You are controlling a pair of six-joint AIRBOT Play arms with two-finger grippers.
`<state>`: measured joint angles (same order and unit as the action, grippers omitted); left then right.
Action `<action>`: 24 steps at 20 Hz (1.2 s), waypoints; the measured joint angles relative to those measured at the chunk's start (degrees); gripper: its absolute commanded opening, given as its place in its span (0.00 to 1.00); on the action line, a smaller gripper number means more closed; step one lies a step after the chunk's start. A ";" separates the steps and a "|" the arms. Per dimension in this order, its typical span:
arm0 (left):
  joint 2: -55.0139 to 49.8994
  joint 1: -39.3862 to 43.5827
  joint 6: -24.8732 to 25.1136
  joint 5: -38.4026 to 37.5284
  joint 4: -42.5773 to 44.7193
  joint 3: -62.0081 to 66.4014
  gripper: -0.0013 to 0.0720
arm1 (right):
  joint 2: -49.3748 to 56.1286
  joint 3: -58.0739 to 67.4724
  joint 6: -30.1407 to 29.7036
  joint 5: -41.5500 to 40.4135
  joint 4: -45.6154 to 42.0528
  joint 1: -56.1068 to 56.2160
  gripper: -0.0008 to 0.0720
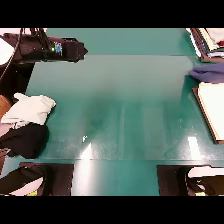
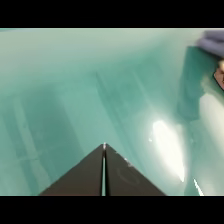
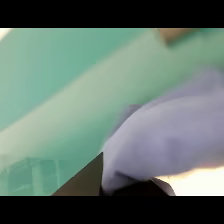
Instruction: Fold the shirts.
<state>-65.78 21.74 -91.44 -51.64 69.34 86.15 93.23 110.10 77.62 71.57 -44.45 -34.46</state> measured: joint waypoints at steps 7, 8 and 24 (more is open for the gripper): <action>-0.70 0.00 -0.07 -0.20 -0.15 -0.02 0.05 | -5.35 -0.04 0.00 5.64 -2.47 -2.27 0.03; -0.70 0.00 -0.07 -0.22 -0.17 -0.02 0.05 | -6.75 -1.97 0.00 6.23 -3.89 -3.06 0.03; -0.74 0.00 0.44 -1.97 -0.15 -0.02 0.05 | -28.83 -37.75 -0.04 9.55 -14.53 -24.30 0.86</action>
<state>-66.52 21.74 -91.00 -53.60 69.19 86.13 64.40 72.36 77.58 81.12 -58.98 -58.76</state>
